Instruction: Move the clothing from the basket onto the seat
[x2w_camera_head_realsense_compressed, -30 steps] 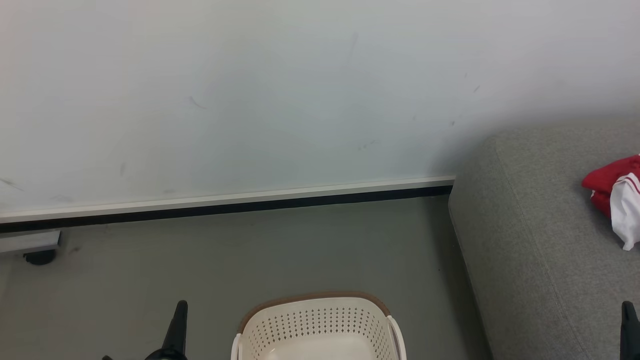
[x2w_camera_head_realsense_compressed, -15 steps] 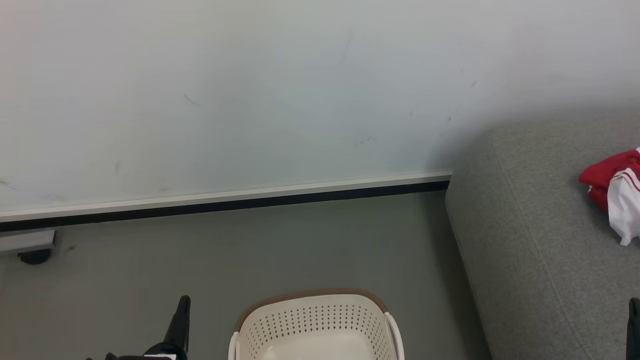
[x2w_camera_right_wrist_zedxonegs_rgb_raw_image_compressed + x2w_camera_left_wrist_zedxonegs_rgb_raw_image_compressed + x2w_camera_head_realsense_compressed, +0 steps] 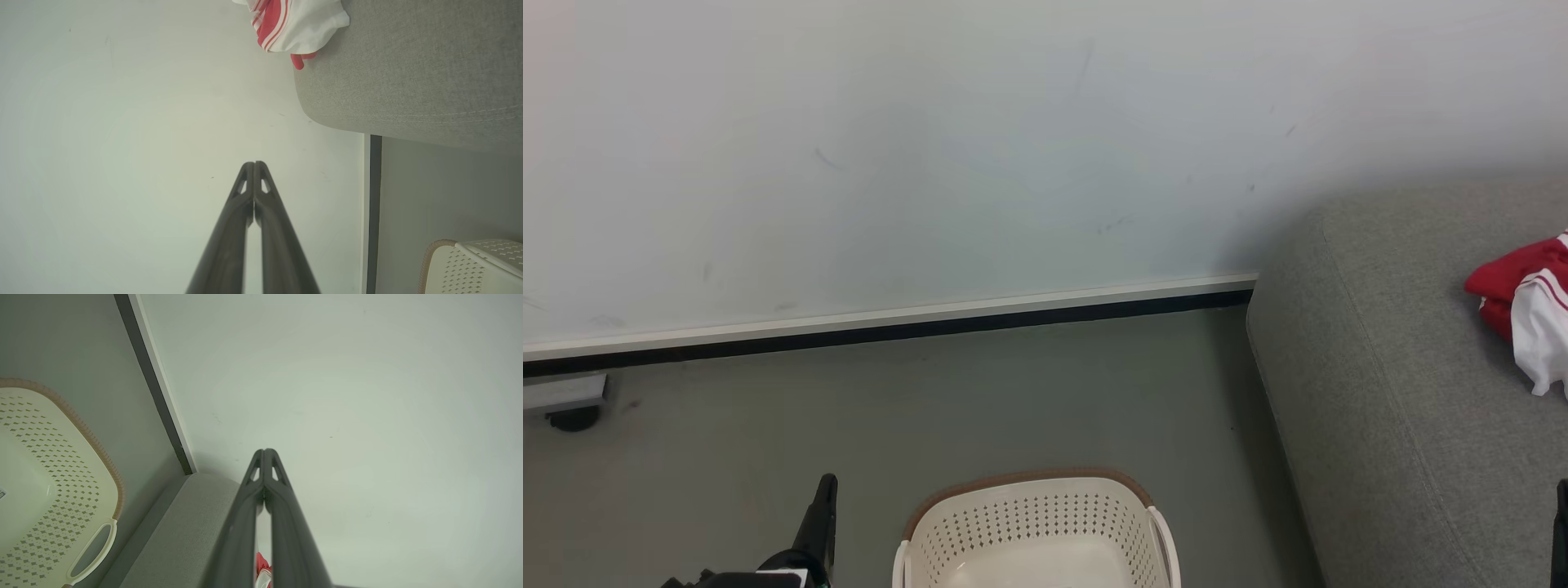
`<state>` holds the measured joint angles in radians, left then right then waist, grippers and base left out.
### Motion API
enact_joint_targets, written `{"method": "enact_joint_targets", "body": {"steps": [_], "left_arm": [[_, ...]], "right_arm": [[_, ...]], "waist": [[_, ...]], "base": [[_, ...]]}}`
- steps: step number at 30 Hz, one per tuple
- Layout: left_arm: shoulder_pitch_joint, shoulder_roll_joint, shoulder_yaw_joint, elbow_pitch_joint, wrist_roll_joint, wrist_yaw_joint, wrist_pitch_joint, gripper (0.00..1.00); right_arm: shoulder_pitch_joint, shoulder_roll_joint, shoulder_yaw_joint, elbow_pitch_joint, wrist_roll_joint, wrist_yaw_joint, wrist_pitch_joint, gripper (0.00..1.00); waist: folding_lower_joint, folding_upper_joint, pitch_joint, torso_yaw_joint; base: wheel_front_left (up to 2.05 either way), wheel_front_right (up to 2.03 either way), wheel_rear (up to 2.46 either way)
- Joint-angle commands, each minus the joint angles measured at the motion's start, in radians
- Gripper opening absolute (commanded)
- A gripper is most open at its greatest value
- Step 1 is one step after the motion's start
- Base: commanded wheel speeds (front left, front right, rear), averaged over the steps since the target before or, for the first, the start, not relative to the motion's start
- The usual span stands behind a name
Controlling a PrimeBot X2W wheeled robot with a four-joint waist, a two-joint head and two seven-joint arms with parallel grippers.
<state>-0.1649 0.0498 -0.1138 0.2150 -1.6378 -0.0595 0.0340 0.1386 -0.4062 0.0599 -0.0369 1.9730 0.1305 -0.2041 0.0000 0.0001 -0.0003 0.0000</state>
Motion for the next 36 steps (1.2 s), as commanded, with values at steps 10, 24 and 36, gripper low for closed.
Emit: {"method": "enact_joint_targets", "body": {"steps": [10,24,36], "left_arm": [[0.000,0.001,-0.001,0.001,-0.010,0.001,0.002,0.00],[0.000,0.001,-0.001,0.001,-0.010,0.001,0.002,0.00],[0.000,0.001,-0.001,0.001,-0.010,0.001,0.002,0.00]], "right_arm": [[0.002,-0.012,0.006,-0.003,0.005,0.000,-0.008,0.00],[0.002,-0.017,0.011,-0.006,0.009,0.000,-0.012,0.00],[0.002,-0.020,0.013,-0.007,0.012,0.000,-0.016,0.00]], "waist": [[0.0000,-0.0001,0.000,0.000],[0.0000,-0.0001,0.000,0.000],[0.0000,-0.0001,0.000,0.000]], "base": [[0.00,0.00,0.00],[0.00,0.00,0.00],[0.00,0.00,0.00]]}}
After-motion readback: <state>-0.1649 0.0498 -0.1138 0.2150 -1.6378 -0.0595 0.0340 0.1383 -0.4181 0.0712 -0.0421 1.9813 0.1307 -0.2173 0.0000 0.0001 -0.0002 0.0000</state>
